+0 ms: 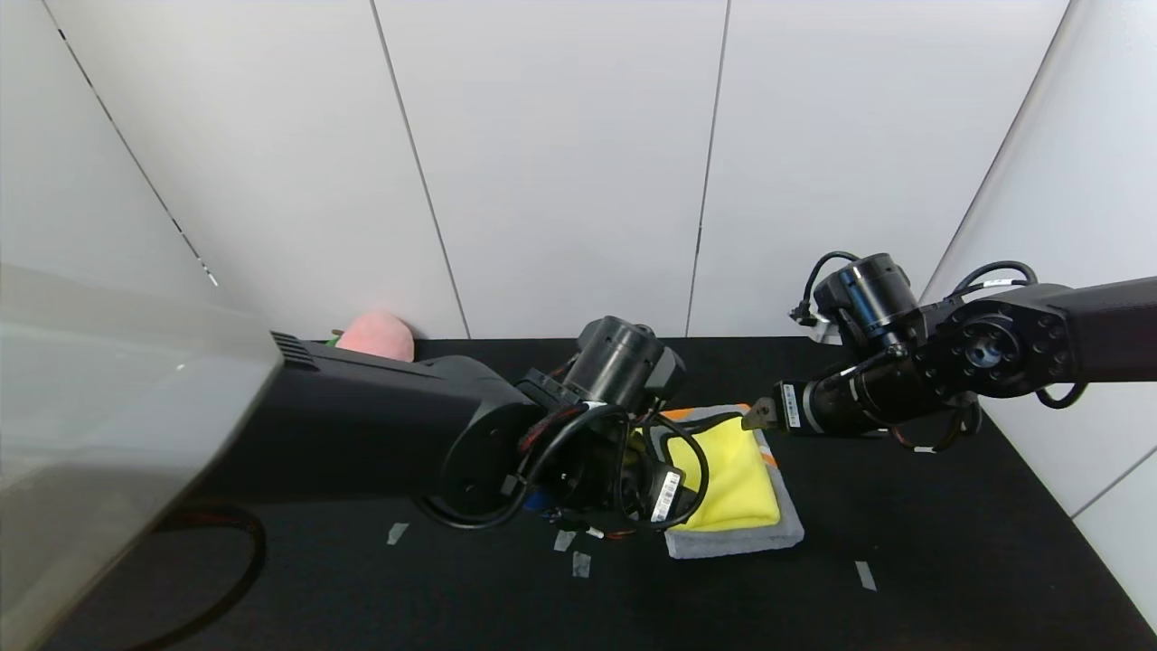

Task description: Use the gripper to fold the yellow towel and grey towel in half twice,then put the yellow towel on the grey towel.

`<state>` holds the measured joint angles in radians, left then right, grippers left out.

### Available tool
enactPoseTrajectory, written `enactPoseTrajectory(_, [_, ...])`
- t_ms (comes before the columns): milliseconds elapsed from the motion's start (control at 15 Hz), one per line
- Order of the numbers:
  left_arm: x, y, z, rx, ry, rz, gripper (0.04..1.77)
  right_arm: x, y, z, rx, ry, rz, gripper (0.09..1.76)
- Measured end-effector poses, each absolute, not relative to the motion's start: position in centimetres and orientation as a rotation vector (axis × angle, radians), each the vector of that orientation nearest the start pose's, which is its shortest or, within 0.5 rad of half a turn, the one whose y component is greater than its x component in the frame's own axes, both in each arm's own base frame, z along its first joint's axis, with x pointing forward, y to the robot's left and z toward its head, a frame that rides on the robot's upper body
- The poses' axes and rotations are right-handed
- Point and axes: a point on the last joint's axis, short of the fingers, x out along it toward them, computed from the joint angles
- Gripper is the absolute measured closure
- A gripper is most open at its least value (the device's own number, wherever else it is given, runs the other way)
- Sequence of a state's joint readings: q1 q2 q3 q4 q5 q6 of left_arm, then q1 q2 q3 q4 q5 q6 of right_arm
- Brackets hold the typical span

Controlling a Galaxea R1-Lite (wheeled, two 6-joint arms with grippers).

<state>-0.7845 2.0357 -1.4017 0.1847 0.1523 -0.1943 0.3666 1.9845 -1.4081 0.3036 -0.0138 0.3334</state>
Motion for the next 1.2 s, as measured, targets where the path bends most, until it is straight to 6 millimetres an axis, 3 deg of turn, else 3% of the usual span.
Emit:
enactPoseTrajectory(600, [23.0,-22.3,19.1,0.186,0.736,-0.515,0.11,28.8,12.7,18.8,0.092,0.871,0.157,0.15])
enactPoseTrajectory(1133, [23.0,-22.3,19.1,0.187,0.736,-0.514,0.11,28.8,12.7,18.9,0.092,0.870,0.157,0.15])
enactPoseTrajectory(1200, [20.0,-19.1,20.3,0.255,0.665,-0.422,0.11,25.5,11.9,19.8,0.084,0.849,0.172,0.15])
